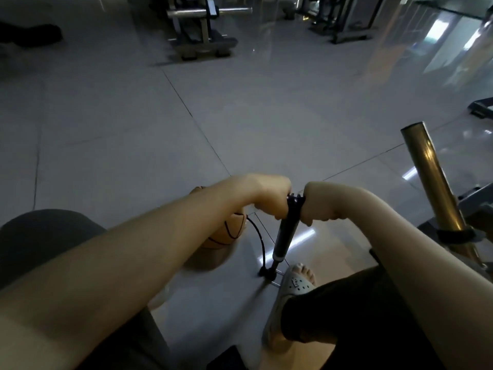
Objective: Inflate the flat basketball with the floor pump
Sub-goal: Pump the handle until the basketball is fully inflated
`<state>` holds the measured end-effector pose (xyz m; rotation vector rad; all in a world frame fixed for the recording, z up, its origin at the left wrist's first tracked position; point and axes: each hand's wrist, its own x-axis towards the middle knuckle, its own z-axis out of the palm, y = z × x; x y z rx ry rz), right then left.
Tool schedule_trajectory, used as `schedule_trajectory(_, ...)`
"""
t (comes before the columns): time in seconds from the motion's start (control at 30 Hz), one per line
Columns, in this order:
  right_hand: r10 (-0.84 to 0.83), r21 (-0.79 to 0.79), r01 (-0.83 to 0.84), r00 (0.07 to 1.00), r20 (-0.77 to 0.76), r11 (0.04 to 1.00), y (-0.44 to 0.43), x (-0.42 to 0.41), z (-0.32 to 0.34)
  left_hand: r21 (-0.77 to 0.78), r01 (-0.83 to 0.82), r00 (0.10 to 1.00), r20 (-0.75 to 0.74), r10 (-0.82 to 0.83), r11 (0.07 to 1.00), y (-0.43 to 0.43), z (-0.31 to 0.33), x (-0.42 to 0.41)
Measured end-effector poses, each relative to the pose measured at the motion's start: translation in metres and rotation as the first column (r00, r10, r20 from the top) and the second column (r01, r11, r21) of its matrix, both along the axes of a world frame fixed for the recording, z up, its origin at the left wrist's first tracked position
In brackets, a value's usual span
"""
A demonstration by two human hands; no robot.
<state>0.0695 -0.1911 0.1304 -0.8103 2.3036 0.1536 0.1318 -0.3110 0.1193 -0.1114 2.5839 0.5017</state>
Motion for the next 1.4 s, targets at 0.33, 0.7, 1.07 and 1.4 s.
schedule_trajectory(0.33, 0.136, 0.264, -0.095, 0.980, -0.142, 0.960, 0.001, 0.010, -0.145, -0.127, -0.001, 1.000, -0.030, -0.003, 0.992, 0.023, -0.144, 0.013)
schedule_trajectory(0.7, 0.102, 0.125, -0.098, 0.995, -0.021, 0.987, 0.004, 0.029, -0.097, -0.104, 0.027, 0.997, 0.072, -0.020, 0.994, 0.018, -0.102, 0.031)
schedule_trajectory(1.07, 0.082, 0.094, -0.075, 0.994, -0.073, 0.993, 0.002, 0.022, -0.064, -0.122, -0.004, 1.000, -0.001, 0.004, 0.993, 0.016, -0.071, 0.019)
schedule_trajectory(1.4, -0.025, 0.181, 0.073, 0.967, -0.255, 0.981, 0.002, 0.022, -0.151, -0.144, -0.025, 1.000, -0.019, 0.023, 0.989, 0.025, -0.145, 0.014)
